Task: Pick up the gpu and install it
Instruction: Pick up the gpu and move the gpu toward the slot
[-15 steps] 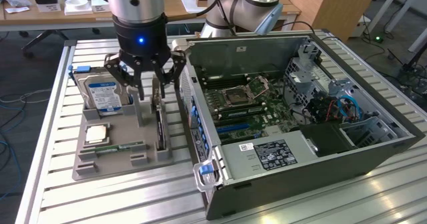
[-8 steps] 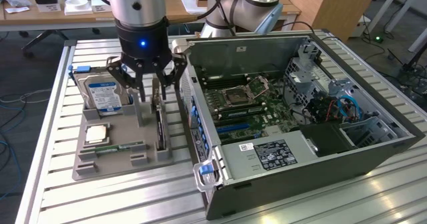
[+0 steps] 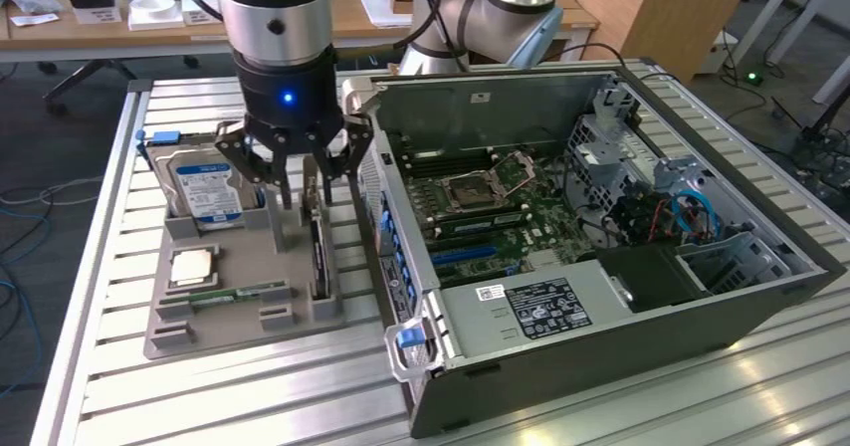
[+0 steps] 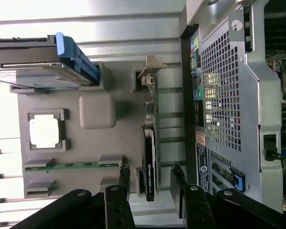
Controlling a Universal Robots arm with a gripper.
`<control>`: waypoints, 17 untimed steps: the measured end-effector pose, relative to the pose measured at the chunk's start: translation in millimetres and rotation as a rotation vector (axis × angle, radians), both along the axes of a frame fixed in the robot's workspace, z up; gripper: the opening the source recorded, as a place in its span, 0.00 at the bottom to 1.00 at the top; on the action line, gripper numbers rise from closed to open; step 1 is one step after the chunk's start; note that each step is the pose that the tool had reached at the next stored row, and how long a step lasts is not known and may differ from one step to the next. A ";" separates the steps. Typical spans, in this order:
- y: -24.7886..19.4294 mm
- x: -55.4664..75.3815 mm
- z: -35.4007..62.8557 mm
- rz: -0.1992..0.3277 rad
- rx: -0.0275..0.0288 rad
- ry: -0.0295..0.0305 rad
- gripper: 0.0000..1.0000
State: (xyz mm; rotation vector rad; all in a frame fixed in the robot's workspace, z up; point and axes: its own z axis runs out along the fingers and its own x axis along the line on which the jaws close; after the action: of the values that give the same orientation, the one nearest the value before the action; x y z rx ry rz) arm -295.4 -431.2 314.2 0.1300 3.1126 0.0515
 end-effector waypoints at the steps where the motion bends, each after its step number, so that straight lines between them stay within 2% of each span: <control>1: 0.0 0.0 -1.9 0.000 0.0000 0.0001 0.47; 14: 0.0 0.0 -25.2 0.000 0.0000 0.0001 0.47; 17: 0.0 0.0 -27.3 0.000 -0.0002 0.0003 0.47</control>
State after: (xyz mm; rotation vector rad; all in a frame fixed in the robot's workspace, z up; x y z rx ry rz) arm -295.4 -431.3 286.8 0.1306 3.1129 0.0511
